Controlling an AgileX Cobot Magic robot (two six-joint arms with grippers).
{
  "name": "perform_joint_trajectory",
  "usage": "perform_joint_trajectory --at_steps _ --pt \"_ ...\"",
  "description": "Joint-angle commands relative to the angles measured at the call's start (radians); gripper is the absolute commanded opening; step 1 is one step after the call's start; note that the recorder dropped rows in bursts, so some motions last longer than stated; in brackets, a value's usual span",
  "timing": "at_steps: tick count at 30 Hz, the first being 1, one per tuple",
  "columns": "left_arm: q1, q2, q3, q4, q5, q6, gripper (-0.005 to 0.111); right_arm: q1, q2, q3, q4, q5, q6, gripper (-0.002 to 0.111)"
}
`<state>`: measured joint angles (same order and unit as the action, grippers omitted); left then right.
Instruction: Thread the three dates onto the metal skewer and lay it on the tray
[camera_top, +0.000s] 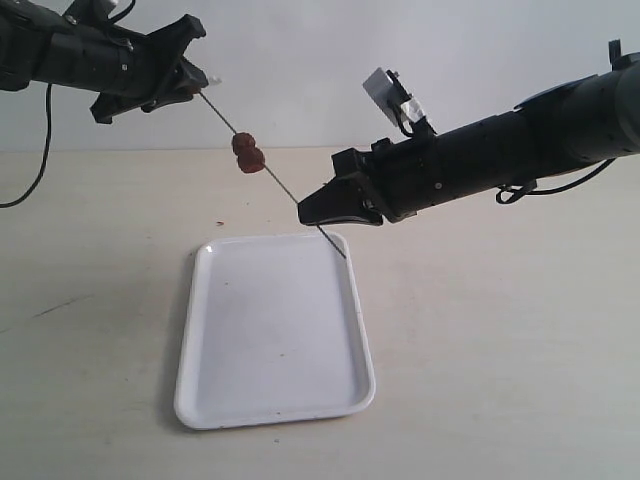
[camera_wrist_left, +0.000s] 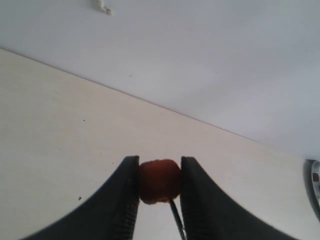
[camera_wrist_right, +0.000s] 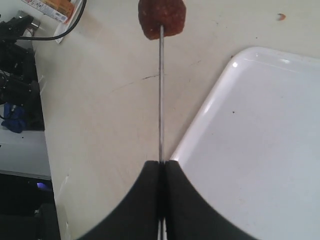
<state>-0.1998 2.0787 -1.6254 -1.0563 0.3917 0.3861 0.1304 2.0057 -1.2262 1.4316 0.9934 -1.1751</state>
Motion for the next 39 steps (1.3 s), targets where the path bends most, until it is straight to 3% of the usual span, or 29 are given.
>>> perform_joint_trajectory --at_steps 1,14,39 --pt "-0.003 -0.009 -0.006 -0.022 -0.014 0.001 0.029 -0.002 -0.003 0.003 0.005 -0.017 -0.002 0.000" --pt "-0.003 -0.009 -0.006 -0.037 0.001 0.003 0.029 -0.002 -0.003 0.003 -0.006 -0.048 0.000 0.000" --pt "-0.113 -0.009 -0.006 -0.037 -0.034 0.003 0.029 -0.002 -0.003 0.003 0.192 -0.080 0.017 0.000"
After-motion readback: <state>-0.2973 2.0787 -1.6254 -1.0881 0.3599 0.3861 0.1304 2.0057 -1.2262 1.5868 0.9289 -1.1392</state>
